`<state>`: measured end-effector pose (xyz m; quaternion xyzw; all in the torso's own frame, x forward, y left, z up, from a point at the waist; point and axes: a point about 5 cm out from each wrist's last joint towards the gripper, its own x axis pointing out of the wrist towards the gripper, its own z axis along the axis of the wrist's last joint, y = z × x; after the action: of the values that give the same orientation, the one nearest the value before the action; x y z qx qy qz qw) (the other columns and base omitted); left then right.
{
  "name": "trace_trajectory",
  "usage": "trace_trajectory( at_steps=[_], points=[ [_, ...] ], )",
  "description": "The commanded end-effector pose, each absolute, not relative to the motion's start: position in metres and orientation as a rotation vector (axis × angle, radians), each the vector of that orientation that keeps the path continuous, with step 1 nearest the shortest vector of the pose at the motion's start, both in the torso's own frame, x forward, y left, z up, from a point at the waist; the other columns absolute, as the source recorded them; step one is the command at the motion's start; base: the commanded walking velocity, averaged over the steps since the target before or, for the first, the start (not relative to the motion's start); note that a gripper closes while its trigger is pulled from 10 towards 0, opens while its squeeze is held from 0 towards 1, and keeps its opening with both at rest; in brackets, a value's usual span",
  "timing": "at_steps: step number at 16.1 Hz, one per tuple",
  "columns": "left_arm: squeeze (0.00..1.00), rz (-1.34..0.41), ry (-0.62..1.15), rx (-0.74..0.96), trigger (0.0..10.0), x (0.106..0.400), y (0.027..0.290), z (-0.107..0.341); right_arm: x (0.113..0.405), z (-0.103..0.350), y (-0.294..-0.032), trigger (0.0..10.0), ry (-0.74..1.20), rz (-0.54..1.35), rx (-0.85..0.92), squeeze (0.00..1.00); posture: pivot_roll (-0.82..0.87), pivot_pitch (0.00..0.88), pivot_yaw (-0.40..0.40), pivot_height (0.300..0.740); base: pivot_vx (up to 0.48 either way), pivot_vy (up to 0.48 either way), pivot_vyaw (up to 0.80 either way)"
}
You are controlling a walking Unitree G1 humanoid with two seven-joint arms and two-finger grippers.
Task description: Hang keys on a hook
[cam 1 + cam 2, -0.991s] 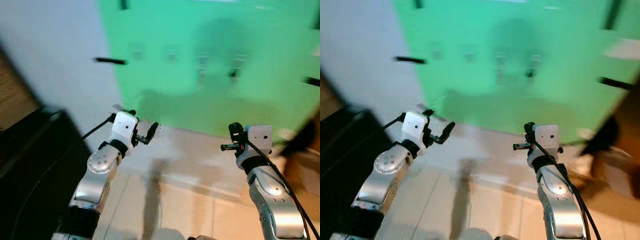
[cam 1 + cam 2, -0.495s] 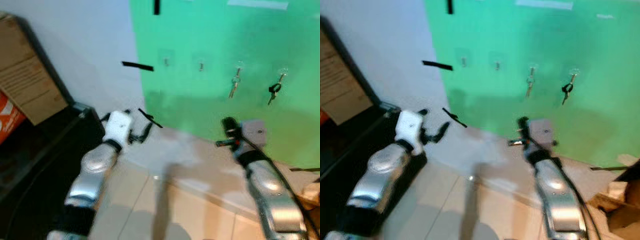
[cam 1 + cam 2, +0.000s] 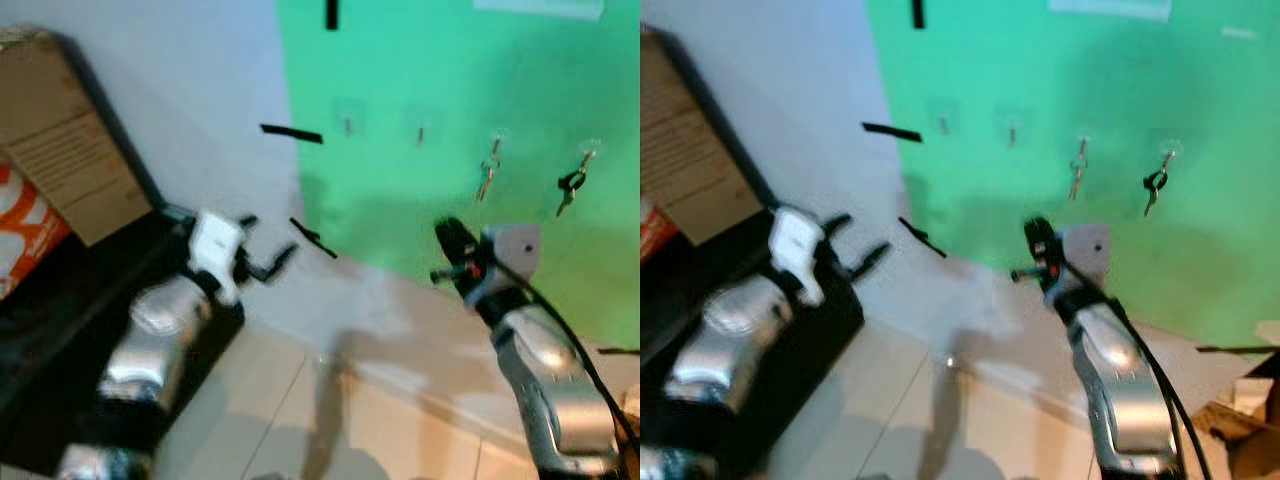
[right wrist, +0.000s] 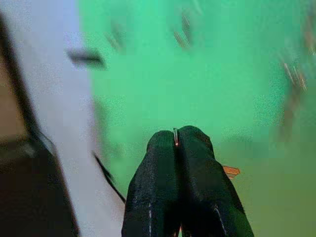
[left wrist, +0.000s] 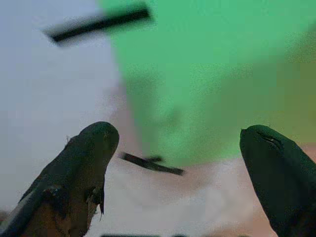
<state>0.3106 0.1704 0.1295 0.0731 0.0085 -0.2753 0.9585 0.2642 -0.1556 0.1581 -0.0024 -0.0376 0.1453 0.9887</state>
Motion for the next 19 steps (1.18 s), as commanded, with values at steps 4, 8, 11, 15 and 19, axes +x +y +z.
trace_trajectory(
  at_steps=[4, 8, 11, 15, 19],
  points=[
    [1.00, -0.858, -0.061, 0.057, 10.0, 0.325, 0.138, 0.165, 0.275, 0.191, -0.147, 10.0, -0.152, 0.343, 0.103, 0.00, -0.09, 0.000, 0.084, 0.740, 0.000, 0.000, 0.00],
    [1.00, -1.215, -0.051, -0.035, 10.0, 0.319, 0.094, 0.179, 0.276, 0.209, -0.142, 10.0, -0.171, 0.412, 0.202, 0.00, -0.10, 0.000, 0.087, 0.740, 0.000, 0.000, 0.00],
    [0.56, -1.280, -0.068, -0.023, 10.0, 0.323, 0.071, 0.179, 0.268, 0.221, -0.133, 10.0, -0.200, 0.486, 0.271, 0.00, -0.11, 0.000, 0.092, 0.740, 0.000, 0.000, 0.00],
    [0.20, -1.223, -0.043, -0.118, 0.0, 0.335, 0.061, 0.179, 0.262, 0.227, -0.125, 10.0, -0.201, 0.542, 0.287, 0.00, -0.12, 0.000, 0.103, 0.740, 0.000, 0.000, 0.00],
    [0.00, -1.209, -0.082, -0.254, 0.0, 0.340, 0.055, 0.187, 0.259, 0.227, -0.123, 10.0, -0.188, 0.567, 0.281, 0.00, -0.13, 0.000, 0.110, 0.740, 0.000, 0.000, 0.00]
  ],
)
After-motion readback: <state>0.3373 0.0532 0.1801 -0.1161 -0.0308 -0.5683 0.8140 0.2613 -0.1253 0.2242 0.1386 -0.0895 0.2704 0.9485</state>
